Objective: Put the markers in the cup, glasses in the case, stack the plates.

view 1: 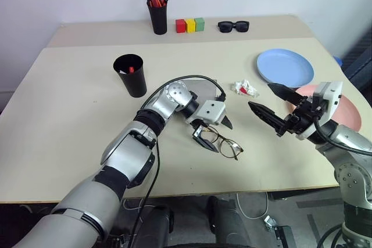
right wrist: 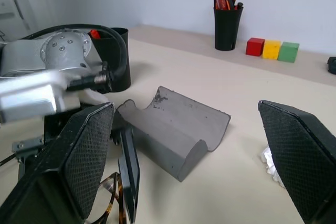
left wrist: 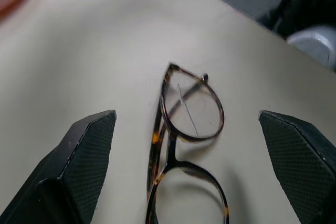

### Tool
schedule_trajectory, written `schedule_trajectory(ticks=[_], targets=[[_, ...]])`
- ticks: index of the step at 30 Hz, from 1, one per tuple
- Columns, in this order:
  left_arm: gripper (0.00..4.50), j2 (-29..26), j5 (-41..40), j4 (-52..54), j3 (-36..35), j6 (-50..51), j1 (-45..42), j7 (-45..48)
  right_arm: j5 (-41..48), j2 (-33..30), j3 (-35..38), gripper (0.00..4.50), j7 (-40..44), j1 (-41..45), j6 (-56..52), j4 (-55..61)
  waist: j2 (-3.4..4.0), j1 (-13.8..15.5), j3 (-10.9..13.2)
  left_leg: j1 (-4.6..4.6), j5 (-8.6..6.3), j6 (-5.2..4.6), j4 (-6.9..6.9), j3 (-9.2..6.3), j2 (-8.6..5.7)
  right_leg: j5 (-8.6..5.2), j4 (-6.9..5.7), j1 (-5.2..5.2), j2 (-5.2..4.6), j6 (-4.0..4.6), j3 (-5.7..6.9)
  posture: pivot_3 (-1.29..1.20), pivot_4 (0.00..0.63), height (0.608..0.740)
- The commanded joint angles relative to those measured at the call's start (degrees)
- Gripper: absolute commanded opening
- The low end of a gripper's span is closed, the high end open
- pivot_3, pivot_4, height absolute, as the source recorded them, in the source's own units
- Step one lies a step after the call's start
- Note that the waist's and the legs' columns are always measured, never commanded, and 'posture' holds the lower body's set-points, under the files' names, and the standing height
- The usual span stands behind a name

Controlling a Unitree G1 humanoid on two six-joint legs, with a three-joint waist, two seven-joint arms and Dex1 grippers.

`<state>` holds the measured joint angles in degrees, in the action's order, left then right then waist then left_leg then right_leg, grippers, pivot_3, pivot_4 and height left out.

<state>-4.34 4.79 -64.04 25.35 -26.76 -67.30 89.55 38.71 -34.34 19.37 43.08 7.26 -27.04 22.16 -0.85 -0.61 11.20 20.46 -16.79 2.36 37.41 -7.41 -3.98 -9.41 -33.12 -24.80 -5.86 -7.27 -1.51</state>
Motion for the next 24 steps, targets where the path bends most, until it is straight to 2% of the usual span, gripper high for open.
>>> schedule_trajectory(ticks=[1,7,10,15,24], targets=[[4.5,-0.02,2.31,-1.31,-0.12,-2.84,-2.3,-1.21,0.22,-0.27,0.42,4.47,-0.33,0.87,1.51,1.2,0.0,0.02,0.0,0.0,0.0,0.0,0.0,0.0,0.0,0.0,0.0,0.0,0.0,0.0,0.0,0.0,0.15,0.74],[4.5,0.13,6.7,-4.14,0.39,-5.41,-4.04,-4.17,-0.27,-0.54,-0.1,4.47,-0.42,1.67,1.55,1.01,-0.01,0.04,0.0,0.0,0.0,-0.01,0.01,-0.01,-0.01,-0.01,-0.01,0.01,0.0,-0.03,0.0,0.0,0.15,0.74],[3.68,0.87,7.49,-5.02,-0.14,-5.91,-4.22,-5.88,-0.46,-0.45,-0.73,4.5,-0.67,2.48,1.49,0.85,-0.01,0.01,0.0,-0.01,0.0,-0.01,0.01,-0.01,-0.01,-0.02,-0.01,0.01,0.0,-0.03,0.0,0.0,0.15,0.74],[1.19,1.91,6.27,-5.01,-2.1,-7.33,-3.85,-6.61,-0.93,-0.59,-1.41,4.5,-0.63,2.65,1.58,0.64,-0.01,0.04,0.01,0.01,0.0,-0.01,0.01,-0.04,-0.02,-0.02,-0.02,0.01,0.0,-0.04,0.0,0.0,0.15,0.74],[1.19,1.48,7.38,-5.28,-2.22,-7.79,-3.52,-5.74,-1.66,-0.79,-1.78,4.5,0.08,3.08,2.55,-0.76,-0.01,0.02,0.01,0.0,0.0,-0.01,0.01,-0.04,-0.02,-0.02,-0.03,0.01,0.0,-0.04,0.0,0.0,0.15,0.74]])
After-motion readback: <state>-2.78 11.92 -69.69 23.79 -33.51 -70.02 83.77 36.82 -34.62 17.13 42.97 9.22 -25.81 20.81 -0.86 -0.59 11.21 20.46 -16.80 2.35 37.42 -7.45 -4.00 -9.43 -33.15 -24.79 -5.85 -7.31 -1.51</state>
